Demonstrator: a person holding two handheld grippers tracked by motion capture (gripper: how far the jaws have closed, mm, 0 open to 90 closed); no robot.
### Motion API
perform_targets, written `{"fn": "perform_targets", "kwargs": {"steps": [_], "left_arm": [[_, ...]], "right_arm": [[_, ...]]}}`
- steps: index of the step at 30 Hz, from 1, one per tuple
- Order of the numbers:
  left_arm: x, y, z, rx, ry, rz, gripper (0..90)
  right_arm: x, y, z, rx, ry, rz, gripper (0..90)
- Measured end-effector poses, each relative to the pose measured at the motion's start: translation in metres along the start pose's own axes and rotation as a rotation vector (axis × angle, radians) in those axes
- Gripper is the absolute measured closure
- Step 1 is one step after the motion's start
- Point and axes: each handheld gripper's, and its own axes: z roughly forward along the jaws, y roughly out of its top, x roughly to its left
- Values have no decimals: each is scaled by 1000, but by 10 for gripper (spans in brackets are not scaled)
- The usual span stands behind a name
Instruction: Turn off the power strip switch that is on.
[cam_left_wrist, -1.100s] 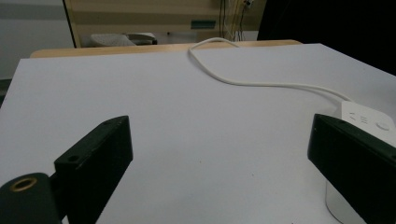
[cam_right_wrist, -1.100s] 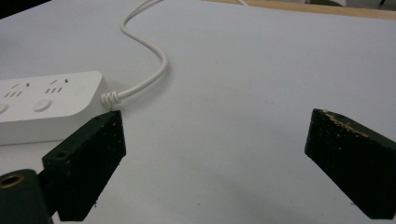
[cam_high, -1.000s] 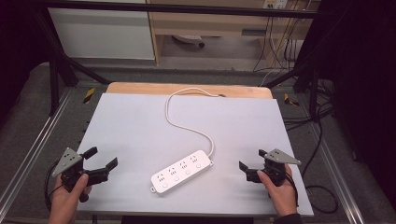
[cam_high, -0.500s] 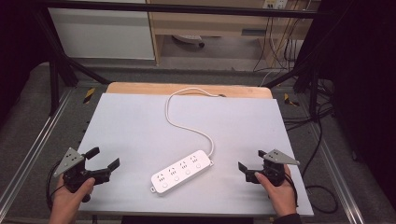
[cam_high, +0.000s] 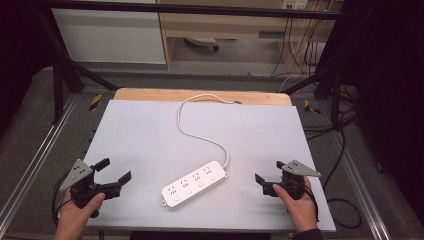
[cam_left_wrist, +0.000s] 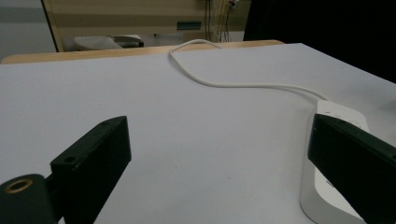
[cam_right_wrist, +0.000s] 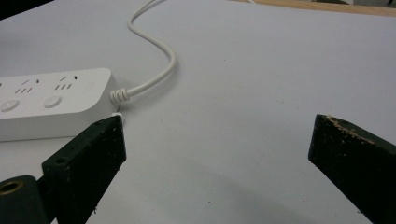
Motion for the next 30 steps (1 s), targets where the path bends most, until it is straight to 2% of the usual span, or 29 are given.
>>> {"fn": "perform_targets", "kwargs": {"steps": [7,10,18,30], "left_arm": [[-11,1,4,8,-7,24,61],[-19,2,7,10,-36,27,60],[-30,5,12,9,-70,27,61],[-50,8,19,18,-104,48,66]], "right_arm": [[0,0,0,-1,-2,-2,44],[0,0,-1,-2,-2,-1,44],[1,0,0,1,-3,-3,45],[1,0,0,-2,-8,-3,47]]}}
